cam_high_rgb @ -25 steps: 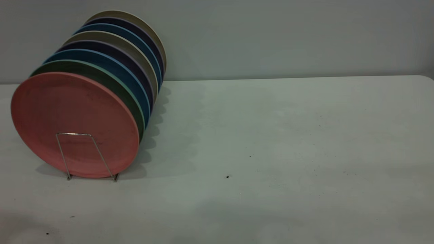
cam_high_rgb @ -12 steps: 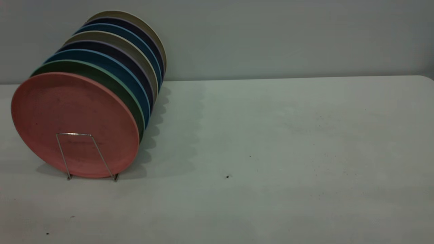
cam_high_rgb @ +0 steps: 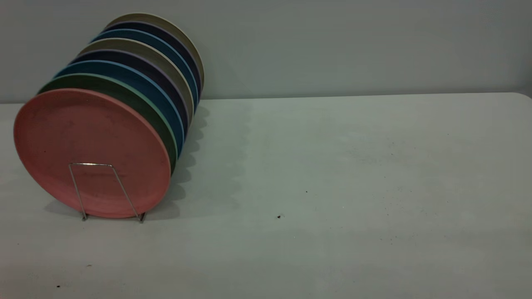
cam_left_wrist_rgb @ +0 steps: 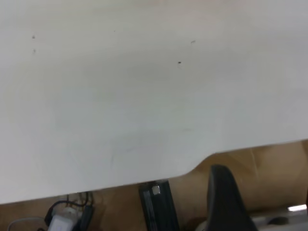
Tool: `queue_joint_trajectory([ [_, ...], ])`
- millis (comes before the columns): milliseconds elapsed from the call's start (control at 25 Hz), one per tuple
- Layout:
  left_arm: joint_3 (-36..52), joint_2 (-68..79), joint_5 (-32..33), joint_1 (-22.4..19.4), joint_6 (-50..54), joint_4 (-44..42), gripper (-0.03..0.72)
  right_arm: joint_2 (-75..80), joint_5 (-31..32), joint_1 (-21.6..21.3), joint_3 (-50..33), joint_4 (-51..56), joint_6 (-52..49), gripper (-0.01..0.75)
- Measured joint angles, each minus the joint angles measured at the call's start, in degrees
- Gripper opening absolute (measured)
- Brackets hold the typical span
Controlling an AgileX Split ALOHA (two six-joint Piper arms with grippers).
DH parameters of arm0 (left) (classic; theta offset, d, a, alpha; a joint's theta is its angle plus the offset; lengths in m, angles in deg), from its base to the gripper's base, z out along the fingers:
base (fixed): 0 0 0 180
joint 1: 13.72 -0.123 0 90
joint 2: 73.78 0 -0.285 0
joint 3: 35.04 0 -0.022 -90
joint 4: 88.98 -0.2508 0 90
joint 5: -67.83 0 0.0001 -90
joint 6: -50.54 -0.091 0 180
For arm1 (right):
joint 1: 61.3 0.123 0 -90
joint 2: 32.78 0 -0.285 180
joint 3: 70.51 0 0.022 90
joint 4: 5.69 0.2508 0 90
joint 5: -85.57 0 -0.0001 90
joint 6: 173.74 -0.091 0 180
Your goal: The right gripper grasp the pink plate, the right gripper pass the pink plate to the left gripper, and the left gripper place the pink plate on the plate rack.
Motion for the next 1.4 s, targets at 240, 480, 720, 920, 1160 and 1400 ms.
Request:
queue_joint_trajectory([
  [240, 0.1, -5.0, 0.2, 0.0, 6.1, -3.8, 0.443, 0.0, 0.0, 0.0, 0.0, 0.0, 0.0, 0.44],
  [480, 0.1, -6.4, 0.3, 0.0, 6.5, -4.0, 0.443, 0.0, 0.0, 0.0, 0.0, 0.0, 0.0, 0.44],
  [720, 0.1, -6.6, 0.4, 0.0, 6.5, -4.0, 0.443, 0.0, 0.0, 0.0, 0.0, 0.0, 0.0, 0.44],
  [920, 0.1, -8.5, 0.4, 0.0, 6.6, -4.0, 0.443, 0.0, 0.0, -0.1, 0.0, 0.0, 0.0, 0.44],
  [1160, 0.1, -15.9, 0.9, 0.0, 6.6, -4.0, 0.443, 0.0, 0.0, -0.1, 0.0, 0.0, 0.0, 0.44],
  [1400, 0.1, -16.3, 1.0, 0.0, 6.6, -4.0, 0.443, 0.0, 0.0, -0.1, 0.0, 0.0, -0.1, 0.44],
])
